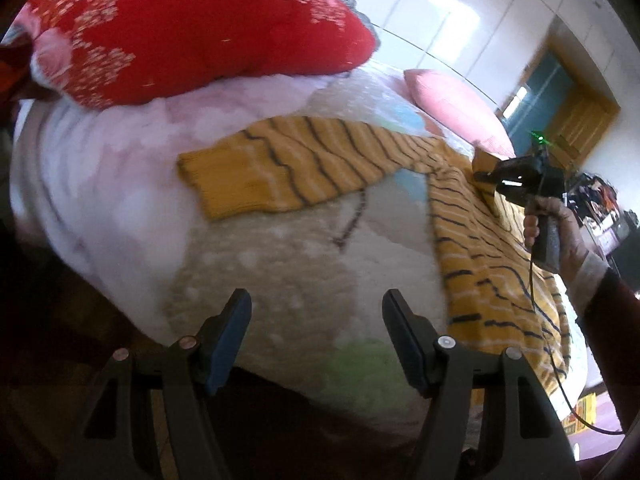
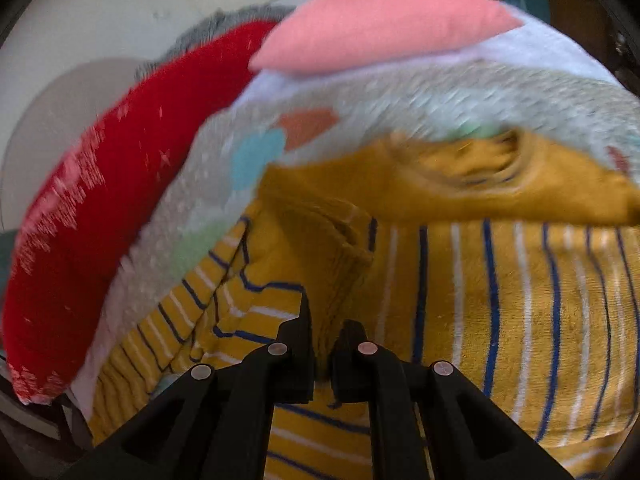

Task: Fold small clothes

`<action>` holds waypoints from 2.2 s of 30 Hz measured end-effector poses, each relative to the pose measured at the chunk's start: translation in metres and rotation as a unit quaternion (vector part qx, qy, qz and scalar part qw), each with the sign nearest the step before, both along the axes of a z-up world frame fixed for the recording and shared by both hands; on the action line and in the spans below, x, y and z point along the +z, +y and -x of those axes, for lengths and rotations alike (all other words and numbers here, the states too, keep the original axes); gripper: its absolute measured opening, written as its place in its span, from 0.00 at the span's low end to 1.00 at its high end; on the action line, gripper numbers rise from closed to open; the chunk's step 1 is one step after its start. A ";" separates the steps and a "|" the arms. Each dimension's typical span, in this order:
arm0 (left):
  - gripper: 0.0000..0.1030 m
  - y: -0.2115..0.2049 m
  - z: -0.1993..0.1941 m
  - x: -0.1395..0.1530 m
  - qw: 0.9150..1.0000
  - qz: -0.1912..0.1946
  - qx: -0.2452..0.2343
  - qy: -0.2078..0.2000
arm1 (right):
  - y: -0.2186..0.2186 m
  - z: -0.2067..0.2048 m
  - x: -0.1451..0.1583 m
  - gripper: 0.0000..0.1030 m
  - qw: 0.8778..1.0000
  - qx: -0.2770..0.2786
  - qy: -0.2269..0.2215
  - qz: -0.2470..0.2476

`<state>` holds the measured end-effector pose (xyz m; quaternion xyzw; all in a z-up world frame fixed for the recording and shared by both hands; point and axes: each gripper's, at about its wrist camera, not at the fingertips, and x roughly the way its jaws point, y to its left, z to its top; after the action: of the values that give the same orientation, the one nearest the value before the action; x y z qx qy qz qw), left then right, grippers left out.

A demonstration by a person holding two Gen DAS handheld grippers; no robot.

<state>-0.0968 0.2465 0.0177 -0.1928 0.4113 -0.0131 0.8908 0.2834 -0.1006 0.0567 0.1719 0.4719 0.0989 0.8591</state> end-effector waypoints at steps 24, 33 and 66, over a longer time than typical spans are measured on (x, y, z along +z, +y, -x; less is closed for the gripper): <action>0.68 0.082 0.045 -0.001 0.991 0.027 0.133 -0.012 | 0.236 0.122 -0.025 0.54 0.945 0.271 0.113 -0.141; 0.68 0.078 0.048 0.001 0.990 0.038 0.133 -0.013 | 0.284 0.128 -0.028 0.30 0.964 0.236 0.067 -0.103; 0.70 -0.079 -0.028 0.032 0.999 -0.011 -0.052 -0.001 | -0.167 0.134 0.039 0.58 0.997 -0.070 -0.023 0.028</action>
<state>-0.0686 0.1670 0.0500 -0.1617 0.4196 -0.0552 0.8915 0.1497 -0.2679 0.0960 0.1777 0.4418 0.0294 0.8788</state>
